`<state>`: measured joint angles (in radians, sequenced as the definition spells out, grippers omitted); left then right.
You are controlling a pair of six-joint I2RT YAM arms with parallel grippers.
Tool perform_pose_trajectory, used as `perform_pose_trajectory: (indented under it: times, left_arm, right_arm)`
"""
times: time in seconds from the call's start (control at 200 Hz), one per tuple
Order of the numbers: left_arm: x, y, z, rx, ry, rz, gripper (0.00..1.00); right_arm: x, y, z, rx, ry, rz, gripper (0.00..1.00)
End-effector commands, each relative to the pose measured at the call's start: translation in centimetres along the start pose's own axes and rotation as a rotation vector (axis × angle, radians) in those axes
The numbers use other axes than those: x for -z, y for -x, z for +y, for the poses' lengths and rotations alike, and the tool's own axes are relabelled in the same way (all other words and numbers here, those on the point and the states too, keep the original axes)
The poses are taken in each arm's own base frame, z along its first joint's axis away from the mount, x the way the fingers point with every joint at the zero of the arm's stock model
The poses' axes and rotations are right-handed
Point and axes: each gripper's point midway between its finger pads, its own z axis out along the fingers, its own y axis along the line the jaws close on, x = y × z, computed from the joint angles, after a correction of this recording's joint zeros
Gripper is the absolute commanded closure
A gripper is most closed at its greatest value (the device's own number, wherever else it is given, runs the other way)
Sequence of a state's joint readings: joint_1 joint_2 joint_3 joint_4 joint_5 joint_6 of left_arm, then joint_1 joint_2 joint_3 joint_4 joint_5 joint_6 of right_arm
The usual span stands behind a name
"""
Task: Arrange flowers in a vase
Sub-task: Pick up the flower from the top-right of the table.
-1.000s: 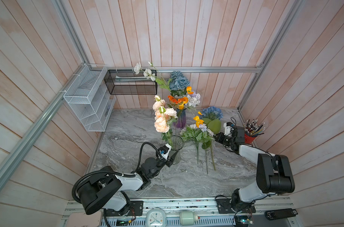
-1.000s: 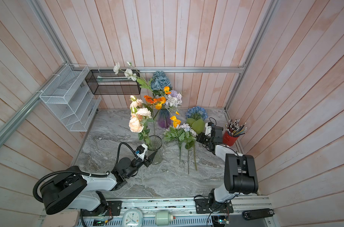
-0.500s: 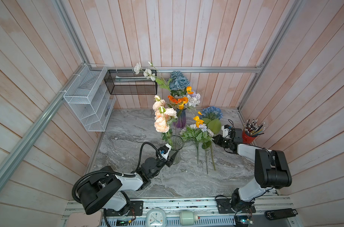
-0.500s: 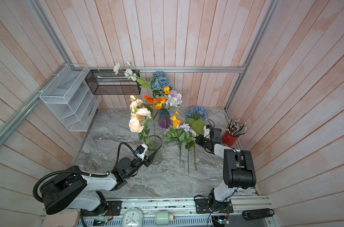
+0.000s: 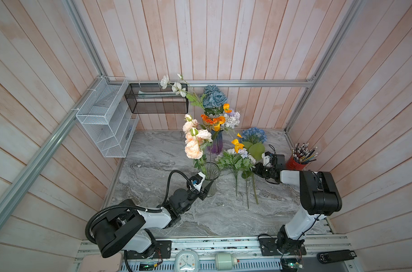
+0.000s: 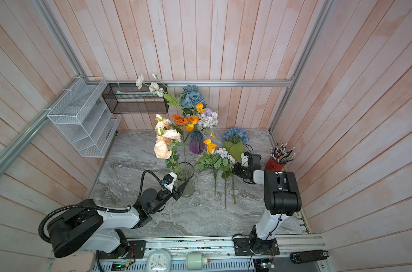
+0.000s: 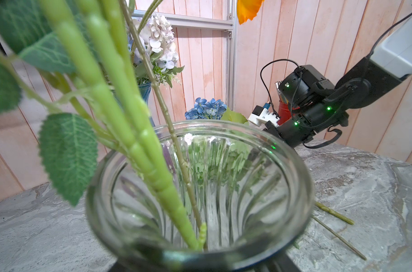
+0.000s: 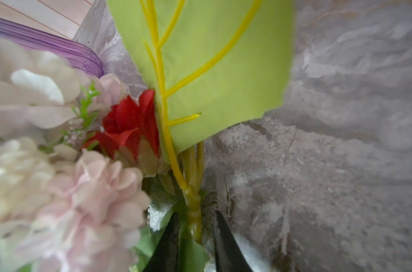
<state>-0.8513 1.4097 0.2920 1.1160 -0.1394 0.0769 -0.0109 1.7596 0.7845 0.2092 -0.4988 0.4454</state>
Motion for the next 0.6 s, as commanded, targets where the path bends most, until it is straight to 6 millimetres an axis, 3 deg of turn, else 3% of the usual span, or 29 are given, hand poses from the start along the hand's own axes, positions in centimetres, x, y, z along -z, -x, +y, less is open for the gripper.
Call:
perform_pose_trajectory:
  times: [0.0, 0.26, 0.51, 0.595]
  left_arm:
    - [0.1, -2.5, -0.3, -0.042, -0.007, 0.099, 0.43]
    - [0.0, -2.4, -0.2, -0.044, -0.003, 0.098, 0.43]
    - [0.0, -2.4, -0.1, -0.047, 0.005, 0.102, 0.42]
    - [-0.1, -2.5, -0.1, -0.046, 0.006, 0.104, 0.43]
  right_arm:
    - [-0.5, 0.9, 0.1, 0.002, -0.008, -0.018, 0.74]
    - [-1.2, 1.4, -0.6, -0.003, -0.032, -0.029, 0.74]
    - [-0.8, 2.0, -0.1, 0.024, -0.024, -0.04, 0.97]
    - [0.0, 2.3, 0.1, 0.045, -0.038, -0.06, 1.0]
